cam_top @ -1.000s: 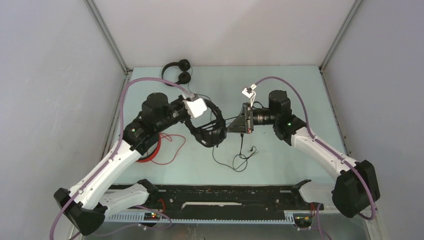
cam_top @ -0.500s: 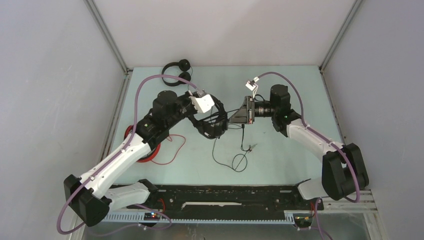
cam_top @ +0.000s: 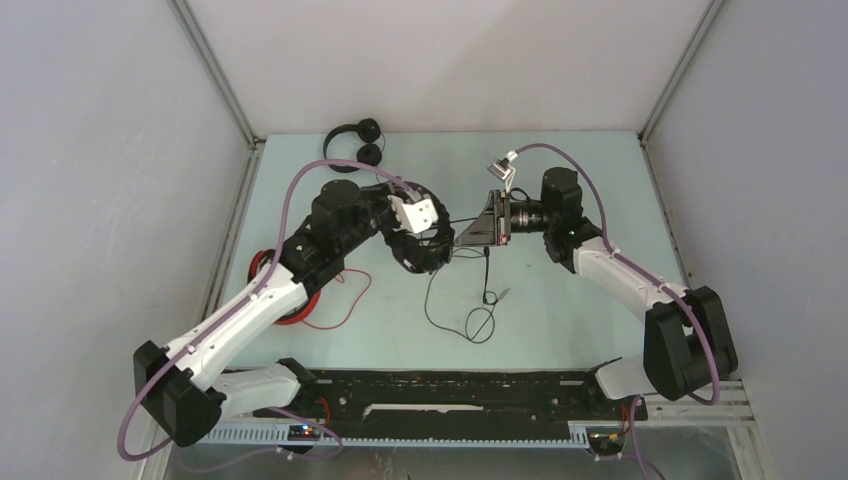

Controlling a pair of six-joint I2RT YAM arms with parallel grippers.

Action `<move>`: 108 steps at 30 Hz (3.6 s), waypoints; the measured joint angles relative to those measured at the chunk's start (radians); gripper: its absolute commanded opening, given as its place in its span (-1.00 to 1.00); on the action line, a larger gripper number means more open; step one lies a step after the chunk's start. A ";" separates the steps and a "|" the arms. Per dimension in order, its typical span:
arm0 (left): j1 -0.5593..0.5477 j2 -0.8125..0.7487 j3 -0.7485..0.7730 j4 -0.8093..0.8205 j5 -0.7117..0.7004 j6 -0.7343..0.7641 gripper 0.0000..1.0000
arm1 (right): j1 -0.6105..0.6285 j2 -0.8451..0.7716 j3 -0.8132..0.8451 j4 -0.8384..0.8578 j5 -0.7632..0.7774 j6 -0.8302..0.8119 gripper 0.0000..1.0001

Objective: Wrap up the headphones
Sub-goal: Wrap the headphones cable around the headphones.

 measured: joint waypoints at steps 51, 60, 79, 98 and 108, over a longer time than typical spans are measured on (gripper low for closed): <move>0.005 0.092 0.008 -0.148 -0.611 -0.481 -1.00 | 0.174 0.147 0.024 0.300 0.185 0.065 -0.54; 0.006 0.099 0.060 -0.190 -0.646 -0.658 -1.00 | 0.206 0.171 0.025 0.317 0.224 0.035 -0.47; 0.014 0.062 0.064 -0.194 -0.644 -1.035 -1.00 | 0.342 0.160 0.028 0.165 0.484 -0.286 -0.40; 0.032 0.021 0.189 -0.311 -0.587 -1.240 -1.00 | 0.392 0.070 -0.043 0.090 0.728 -0.590 -0.14; 0.065 0.016 0.197 -0.359 -0.502 -1.292 -1.00 | 0.375 0.037 -0.105 0.133 0.770 -0.632 -0.06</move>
